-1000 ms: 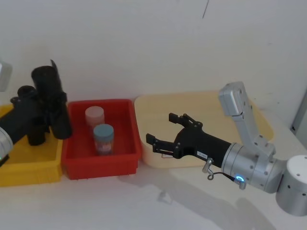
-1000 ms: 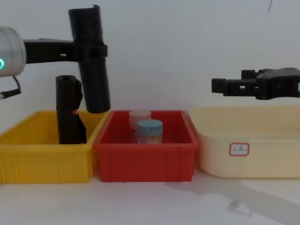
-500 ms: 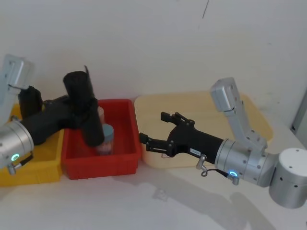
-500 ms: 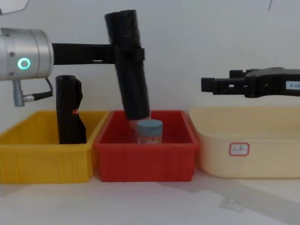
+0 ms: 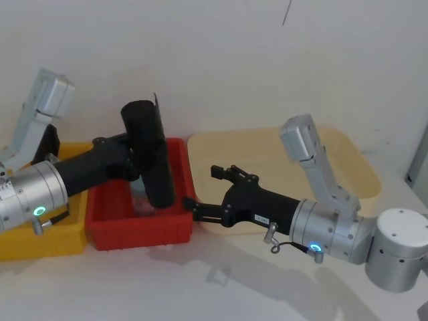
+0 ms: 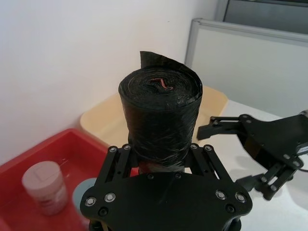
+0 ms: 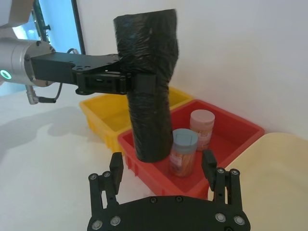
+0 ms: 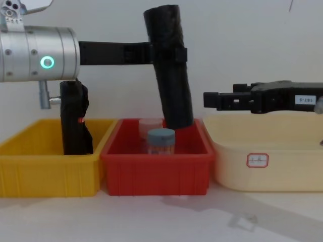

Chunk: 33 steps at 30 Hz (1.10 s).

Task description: Pick up the garbage bag with the one hand and transfer it to the other hand.

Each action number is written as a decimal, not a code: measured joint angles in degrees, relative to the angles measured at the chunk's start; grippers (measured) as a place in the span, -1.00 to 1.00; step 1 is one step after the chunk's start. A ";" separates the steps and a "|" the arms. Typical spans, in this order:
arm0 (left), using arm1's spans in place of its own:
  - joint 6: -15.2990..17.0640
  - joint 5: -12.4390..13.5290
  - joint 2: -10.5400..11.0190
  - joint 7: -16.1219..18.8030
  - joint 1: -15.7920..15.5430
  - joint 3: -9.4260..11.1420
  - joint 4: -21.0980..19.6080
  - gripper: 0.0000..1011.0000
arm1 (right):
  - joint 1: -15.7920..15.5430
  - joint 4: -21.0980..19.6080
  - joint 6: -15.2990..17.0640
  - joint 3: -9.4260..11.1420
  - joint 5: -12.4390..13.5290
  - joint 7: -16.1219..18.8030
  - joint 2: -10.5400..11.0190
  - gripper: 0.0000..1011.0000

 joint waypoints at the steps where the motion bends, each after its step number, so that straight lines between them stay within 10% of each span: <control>1: 0.00 -0.05 -0.08 -0.16 -0.24 0.15 0.26 -0.09 | 0.05 0.07 0.00 -0.08 0.04 0.02 -0.03 0.98; 33: -1.25 -2.32 -2.44 -5.70 -5.17 4.80 7.41 -0.09 | 3.66 6.12 1.70 -2.43 1.94 -4.41 -5.14 0.98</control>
